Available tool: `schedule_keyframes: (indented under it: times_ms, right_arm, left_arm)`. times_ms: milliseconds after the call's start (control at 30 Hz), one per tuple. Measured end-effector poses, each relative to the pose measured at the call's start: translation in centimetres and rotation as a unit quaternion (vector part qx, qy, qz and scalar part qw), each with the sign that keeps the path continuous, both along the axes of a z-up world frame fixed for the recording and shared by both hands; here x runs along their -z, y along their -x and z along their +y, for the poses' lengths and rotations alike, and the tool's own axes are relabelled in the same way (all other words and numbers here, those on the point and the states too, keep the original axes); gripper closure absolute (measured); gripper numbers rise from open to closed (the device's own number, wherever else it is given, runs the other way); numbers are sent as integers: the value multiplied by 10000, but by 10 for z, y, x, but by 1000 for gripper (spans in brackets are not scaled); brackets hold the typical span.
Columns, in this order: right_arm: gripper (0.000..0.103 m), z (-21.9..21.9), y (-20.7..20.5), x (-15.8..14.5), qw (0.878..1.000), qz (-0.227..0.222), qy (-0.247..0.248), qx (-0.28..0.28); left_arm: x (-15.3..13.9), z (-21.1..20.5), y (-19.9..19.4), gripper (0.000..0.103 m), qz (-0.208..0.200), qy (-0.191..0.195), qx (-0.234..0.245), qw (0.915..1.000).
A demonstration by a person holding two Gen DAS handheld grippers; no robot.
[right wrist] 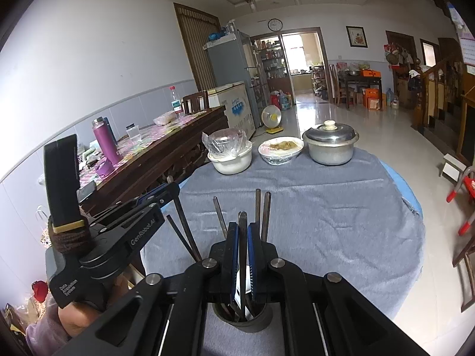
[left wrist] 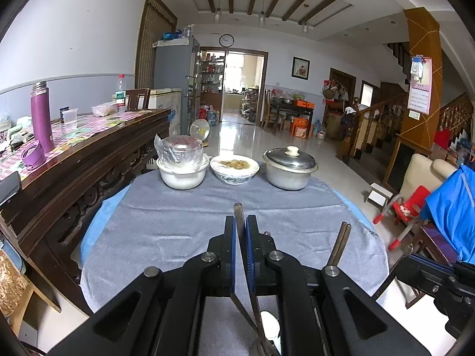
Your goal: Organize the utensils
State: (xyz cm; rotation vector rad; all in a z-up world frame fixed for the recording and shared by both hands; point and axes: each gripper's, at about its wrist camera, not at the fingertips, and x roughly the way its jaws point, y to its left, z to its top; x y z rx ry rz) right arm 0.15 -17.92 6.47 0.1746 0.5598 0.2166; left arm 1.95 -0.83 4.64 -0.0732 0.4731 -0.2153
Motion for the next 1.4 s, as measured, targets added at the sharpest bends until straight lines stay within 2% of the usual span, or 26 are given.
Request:
schedule_keyframes:
  times_ms: [467, 533, 633, 700, 767, 833, 900, 967, 1233, 1267, 1400]
  right_arm:
    - [96, 0, -8, 9, 9997, 163, -155, 6]
    - [95, 0, -9, 11, 9997, 176, -190, 15]
    - [95, -1, -10, 12, 9995, 170, -272, 9]
    - [95, -2, -11, 13, 9993, 181, -335, 20]
    - [95, -4, -11, 14, 9988, 205, -435, -10]
    - [95, -5, -10, 15, 9987, 196, -476, 16]
    - [95, -6, -10, 15, 9984, 187, -530, 11]
    - [95, -9, -9, 15, 9978, 169, -646, -12]
    - [90, -16, -3, 17, 9953, 168, -954, -16]
    - [86, -16, 0, 17, 9954, 155, -947, -9]
    - [60, -19, 11, 16, 9956, 78, -926, 82]
  left_arm:
    - [0, -1, 4, 93, 10, -449, -285, 9986]
    - [0, 0, 6, 89, 3, -540, -372, 9978]
    - [0, 3, 7, 80, 36, -591, -429, 9973]
    - [0, 7, 9, 58, 51, -619, -501, 9968]
    - [-2, 10, 13, 45, 19, -668, -573, 9961]
    - [-5, 13, 17, 41, -19, -707, -597, 9957]
    - [-7, 13, 23, 32, -69, -793, -616, 9949]
    - [-9, 13, 27, 27, -84, -866, -615, 9943]
    - [-8, 11, 46, 18, 83, -1057, -473, 9932]
    - [-7, 11, 47, 17, 112, -1074, -461, 9931]
    - [-1, 12, 58, 16, 264, -1188, -455, 9915]
